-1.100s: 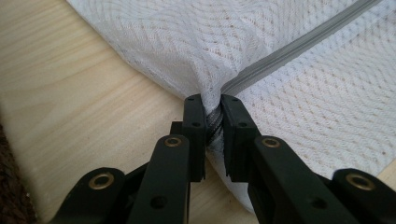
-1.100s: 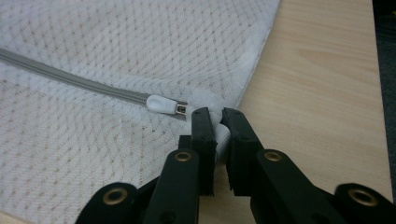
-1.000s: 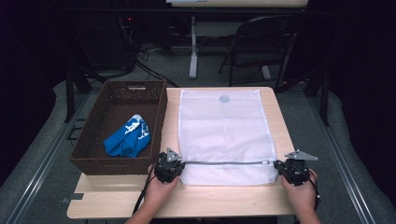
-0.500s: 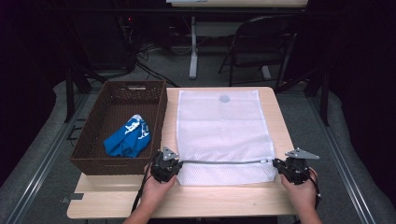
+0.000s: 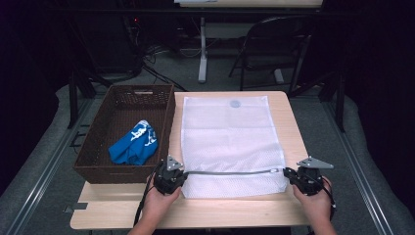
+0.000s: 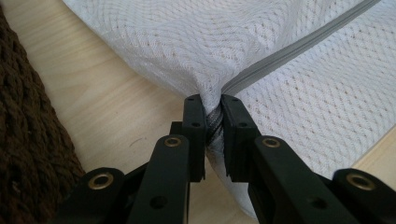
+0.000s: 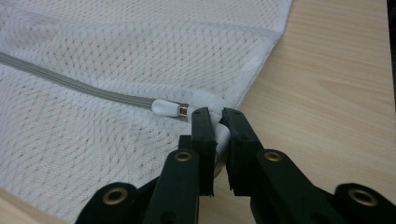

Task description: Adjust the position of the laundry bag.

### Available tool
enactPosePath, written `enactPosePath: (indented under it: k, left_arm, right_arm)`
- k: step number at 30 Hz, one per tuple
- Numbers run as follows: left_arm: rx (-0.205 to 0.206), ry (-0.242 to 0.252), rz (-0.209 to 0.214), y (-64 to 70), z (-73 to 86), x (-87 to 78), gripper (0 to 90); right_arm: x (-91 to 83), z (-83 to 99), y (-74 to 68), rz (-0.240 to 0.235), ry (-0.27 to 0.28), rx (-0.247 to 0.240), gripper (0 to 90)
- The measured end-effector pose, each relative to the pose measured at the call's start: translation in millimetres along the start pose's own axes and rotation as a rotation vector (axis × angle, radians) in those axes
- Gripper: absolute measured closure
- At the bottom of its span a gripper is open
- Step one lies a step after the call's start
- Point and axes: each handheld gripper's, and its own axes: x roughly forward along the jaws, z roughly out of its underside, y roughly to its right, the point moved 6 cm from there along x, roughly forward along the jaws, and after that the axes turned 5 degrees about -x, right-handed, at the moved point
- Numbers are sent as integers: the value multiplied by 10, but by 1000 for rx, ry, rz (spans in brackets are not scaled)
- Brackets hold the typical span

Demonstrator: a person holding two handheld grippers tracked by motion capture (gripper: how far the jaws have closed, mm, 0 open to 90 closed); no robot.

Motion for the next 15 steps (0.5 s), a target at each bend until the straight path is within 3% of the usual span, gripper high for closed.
enactPosePath:
  k: [7, 14, 15]
  left_arm:
    - [4, -16, 13, 14, 27, -58, 812]
    - [-43, -26, 47, 43, 8, -100, 811]
    - [-28, -28, 40, 45, 10, -107, 811]
  right_arm:
    - [-95, 46, -61, -7, -15, -10, 836]
    - [-201, 65, -87, -25, -43, -9, 837]
    - [-204, 69, -80, -26, -46, -5, 837]
